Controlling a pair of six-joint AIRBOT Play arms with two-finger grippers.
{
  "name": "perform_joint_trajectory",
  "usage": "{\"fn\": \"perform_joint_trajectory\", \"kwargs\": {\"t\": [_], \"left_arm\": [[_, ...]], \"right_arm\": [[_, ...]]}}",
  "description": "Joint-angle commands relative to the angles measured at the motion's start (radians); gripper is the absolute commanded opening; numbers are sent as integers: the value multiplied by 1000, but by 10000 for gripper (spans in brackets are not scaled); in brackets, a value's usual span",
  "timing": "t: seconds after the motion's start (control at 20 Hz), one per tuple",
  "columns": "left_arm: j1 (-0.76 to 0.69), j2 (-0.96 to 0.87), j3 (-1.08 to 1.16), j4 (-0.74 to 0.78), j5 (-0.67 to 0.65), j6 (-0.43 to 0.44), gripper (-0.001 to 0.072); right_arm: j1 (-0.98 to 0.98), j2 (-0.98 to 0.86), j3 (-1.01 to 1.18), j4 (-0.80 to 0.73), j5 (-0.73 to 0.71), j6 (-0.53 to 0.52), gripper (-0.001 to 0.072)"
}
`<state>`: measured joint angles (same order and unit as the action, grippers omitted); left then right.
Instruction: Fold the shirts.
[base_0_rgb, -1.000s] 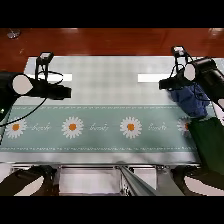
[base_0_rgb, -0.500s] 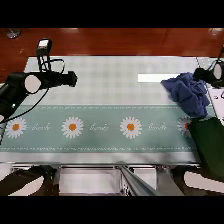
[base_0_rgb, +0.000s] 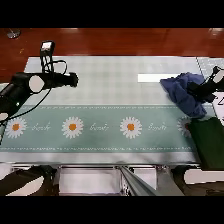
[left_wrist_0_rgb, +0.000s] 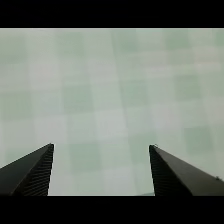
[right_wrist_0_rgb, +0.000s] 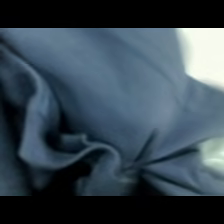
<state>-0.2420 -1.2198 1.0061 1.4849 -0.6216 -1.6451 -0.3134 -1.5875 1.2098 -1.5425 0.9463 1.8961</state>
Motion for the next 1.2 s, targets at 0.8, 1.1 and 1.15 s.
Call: {"fn": "perform_joint_trajectory", "kwargs": {"t": [0.8, 1.1, 1.15], "left_arm": [[84, 672, -291, -170, -362, -77, 702], [84, 665, -291, -178, -355, -77, 702], [84, 665, -291, -178, -356, -77, 702]], "right_arm": [[308, 615, 600, 346, -62, -497, 29], [577, 603, 559, 298, 302, -504, 29], [636, 588, 515, 264, 366, -480, 29]]}}
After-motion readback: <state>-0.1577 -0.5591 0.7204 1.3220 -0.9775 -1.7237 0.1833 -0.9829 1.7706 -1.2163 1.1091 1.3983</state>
